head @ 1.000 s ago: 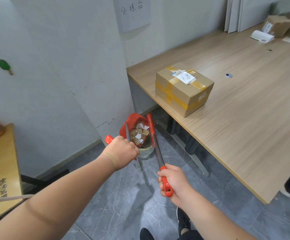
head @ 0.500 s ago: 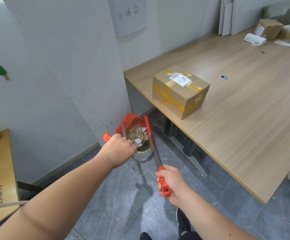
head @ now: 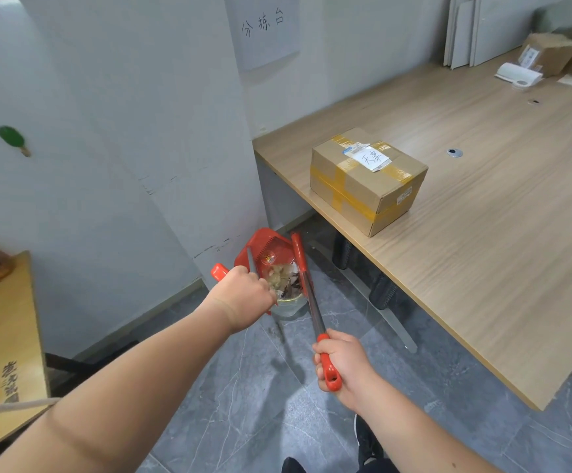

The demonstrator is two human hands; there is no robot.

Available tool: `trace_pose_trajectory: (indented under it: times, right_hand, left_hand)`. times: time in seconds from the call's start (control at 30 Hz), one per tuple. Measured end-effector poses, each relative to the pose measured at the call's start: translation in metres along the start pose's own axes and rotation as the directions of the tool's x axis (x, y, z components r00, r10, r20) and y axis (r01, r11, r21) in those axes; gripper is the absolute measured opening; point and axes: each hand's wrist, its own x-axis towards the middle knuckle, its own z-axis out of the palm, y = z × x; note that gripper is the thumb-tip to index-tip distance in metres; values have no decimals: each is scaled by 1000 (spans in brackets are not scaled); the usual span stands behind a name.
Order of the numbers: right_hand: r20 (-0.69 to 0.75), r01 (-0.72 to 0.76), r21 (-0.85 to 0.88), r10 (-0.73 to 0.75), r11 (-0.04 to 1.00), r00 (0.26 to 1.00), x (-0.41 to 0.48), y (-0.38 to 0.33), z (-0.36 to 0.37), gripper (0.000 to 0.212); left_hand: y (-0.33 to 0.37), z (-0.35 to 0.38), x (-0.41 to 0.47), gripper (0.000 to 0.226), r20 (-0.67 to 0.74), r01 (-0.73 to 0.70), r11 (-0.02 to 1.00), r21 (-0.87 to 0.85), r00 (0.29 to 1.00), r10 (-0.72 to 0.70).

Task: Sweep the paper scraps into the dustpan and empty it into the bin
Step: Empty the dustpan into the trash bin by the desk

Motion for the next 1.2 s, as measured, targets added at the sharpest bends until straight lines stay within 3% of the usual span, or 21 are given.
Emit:
trace_pose_trajectory:
  times: [0.2, 0.33, 0.47, 0.6, 0.8, 1.0, 1.2]
  right_hand:
    - [-17, 14, -13, -14, 1000, 1000, 2, -4, -2, 58]
    - [13, 44, -39, -44, 998, 999, -7, -13, 1, 32]
    - [16, 56, 5, -56, 998, 998, -10, -22, 9, 33]
    - [23, 48, 20, -49, 999, 999, -12, -31, 16, 22]
    - [32, 57, 21, -58, 998, 998, -16, -40, 27, 21]
    - [41, 55, 5, -55, 998, 998, -22, -41, 36, 21]
    - [62, 61, -100, -55, 993, 997, -31, -47, 40, 18]
  left_hand:
    - [-9, -8, 2, 18, -12, -9, 1000, 28, 1000, 9]
    - [-10, -14, 1, 17, 4, -15, 999, 51, 1000, 15]
    - [-13, -20, -2, 19, -11, -16, 998, 53, 1000, 16]
    - [-19, -24, -5, 21, -24, 12, 999, 49, 1000, -11]
    - [-35, -27, -11, 25, -26, 194, 978, -72, 980, -196]
    - [-28, -30, -15, 23, -66, 69, 998, -8, 995, -70]
    - [-43, -32, -22, 21, -109, 249, 963, -105, 960, -260]
